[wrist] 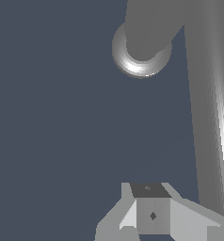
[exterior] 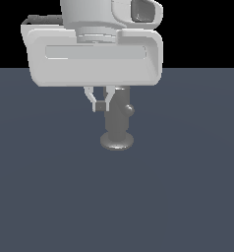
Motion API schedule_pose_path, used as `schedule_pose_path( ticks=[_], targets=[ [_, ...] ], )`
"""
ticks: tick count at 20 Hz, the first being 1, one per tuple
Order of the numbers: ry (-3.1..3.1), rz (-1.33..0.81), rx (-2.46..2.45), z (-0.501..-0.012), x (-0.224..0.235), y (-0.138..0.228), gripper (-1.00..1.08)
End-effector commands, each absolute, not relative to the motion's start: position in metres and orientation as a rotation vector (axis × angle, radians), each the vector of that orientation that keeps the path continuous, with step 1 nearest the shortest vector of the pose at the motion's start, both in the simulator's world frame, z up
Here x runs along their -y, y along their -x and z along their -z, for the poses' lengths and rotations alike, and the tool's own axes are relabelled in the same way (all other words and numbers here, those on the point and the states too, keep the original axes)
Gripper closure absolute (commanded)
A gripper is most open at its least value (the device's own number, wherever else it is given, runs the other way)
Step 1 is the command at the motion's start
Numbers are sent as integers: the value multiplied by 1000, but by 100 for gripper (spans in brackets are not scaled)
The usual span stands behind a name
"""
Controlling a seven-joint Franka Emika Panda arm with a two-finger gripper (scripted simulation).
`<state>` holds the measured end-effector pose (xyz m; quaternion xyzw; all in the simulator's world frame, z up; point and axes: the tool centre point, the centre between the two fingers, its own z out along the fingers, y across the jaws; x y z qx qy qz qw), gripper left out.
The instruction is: Turn on the faucet by rotating a designated handle.
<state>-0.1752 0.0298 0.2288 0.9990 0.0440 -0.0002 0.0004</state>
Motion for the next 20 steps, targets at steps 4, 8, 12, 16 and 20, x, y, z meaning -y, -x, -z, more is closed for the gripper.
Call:
schedule_pose_path(
  ticks=[4, 8, 12, 16, 20],
  targets=[
    [-3138, 0, -141, -221, -31, 172, 108],
    [-3138, 0, -141, -221, -31, 171, 108],
    [-3138, 0, -141, -221, -16, 168, 108],
    [-3138, 0, -141, -221, 4, 163, 108],
    [-3138, 0, -141, -221, 23, 158, 108]
  ],
)
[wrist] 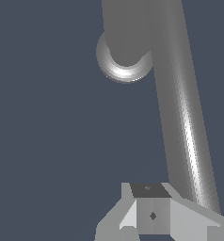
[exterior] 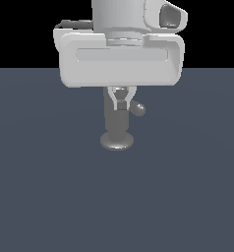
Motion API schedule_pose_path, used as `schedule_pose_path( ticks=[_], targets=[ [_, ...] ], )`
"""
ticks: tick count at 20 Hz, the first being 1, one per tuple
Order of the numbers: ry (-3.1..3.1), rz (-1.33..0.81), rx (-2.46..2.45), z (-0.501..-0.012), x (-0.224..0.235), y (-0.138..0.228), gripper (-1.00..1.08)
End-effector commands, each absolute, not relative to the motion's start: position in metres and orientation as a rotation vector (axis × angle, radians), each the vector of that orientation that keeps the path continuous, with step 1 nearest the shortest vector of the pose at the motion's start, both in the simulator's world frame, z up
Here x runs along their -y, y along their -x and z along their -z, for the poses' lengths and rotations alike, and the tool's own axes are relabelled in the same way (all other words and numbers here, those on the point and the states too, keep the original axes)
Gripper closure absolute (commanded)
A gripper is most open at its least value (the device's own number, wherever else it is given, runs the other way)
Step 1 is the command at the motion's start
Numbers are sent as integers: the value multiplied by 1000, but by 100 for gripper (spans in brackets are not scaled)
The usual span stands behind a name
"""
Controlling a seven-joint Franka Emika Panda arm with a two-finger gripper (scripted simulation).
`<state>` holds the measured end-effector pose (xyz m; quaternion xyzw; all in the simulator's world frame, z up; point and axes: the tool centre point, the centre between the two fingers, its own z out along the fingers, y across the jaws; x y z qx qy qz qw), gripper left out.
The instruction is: Turn on the faucet by rotating a designated handle.
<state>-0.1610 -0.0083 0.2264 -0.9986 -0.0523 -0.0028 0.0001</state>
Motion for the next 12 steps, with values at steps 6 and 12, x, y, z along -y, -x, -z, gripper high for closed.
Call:
schedule_pose_path(
  ticks=[6, 12],
  targets=[
    [3138, 0, 141, -221, 52, 150, 108],
    [3138, 0, 141, -221, 80, 142, 108]
  ],
)
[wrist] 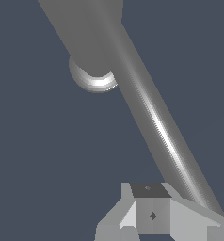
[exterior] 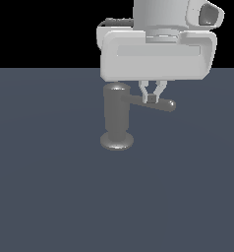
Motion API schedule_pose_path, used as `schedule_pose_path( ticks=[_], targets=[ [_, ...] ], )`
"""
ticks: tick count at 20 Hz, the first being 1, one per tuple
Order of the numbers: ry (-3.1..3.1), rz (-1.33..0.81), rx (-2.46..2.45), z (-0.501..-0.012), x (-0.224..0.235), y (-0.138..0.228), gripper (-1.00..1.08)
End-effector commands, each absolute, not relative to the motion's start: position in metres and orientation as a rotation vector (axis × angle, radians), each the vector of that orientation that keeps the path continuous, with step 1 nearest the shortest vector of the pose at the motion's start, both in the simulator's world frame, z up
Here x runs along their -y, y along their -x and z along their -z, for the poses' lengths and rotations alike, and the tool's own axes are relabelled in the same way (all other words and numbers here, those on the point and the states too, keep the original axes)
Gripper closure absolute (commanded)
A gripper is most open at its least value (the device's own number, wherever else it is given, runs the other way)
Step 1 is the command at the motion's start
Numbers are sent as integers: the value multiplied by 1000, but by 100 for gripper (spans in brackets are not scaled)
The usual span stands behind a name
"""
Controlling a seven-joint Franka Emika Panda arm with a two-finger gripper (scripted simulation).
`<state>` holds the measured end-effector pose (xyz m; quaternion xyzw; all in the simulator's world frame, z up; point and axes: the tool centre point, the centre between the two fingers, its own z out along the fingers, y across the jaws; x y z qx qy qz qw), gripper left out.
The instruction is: Turn on the faucet by rotating a designated handle.
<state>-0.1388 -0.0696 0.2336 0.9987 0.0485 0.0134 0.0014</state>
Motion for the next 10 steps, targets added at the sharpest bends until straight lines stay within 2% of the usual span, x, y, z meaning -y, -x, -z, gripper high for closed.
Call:
schedule_pose_path(
  ticks=[1, 10],
  targets=[
    [-3138, 0, -141, -221, 85, 141, 108],
    [-3138, 0, -141, -221, 125, 130, 108]
  ],
)
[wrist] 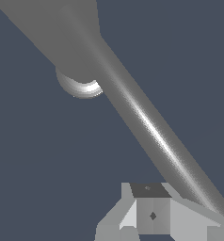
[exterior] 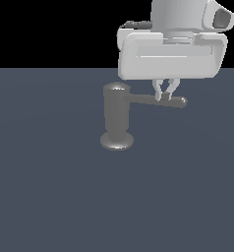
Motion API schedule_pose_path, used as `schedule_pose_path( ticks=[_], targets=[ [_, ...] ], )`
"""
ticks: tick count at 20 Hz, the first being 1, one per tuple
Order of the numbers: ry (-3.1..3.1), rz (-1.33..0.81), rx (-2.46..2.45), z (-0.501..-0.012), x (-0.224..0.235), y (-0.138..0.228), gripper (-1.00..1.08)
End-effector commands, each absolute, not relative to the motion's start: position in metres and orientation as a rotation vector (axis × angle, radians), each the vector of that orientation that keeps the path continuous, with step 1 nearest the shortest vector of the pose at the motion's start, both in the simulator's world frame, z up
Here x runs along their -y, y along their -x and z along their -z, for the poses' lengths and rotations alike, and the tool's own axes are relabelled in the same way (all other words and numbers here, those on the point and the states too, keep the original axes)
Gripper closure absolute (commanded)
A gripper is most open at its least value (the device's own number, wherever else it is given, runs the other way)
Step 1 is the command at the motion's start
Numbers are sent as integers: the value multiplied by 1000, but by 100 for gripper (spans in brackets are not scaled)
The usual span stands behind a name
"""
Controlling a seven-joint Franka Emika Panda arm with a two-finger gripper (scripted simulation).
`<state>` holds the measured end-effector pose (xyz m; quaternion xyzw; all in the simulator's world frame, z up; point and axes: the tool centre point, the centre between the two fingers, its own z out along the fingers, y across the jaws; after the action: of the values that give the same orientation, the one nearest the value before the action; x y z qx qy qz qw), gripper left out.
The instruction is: Turn on the faucet by rotating a designated handle.
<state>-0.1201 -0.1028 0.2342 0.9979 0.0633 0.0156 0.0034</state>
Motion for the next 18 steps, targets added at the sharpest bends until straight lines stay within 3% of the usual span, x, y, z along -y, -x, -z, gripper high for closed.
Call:
schedule_pose_path(
  ticks=[1, 3, 18],
  targets=[
    [-3138, 0, -141, -221, 129, 129, 108],
    [-3127, -49, -202, -234, 109, 118, 108],
    [-3131, -35, -184, -231, 139, 77, 108]
  ],
)
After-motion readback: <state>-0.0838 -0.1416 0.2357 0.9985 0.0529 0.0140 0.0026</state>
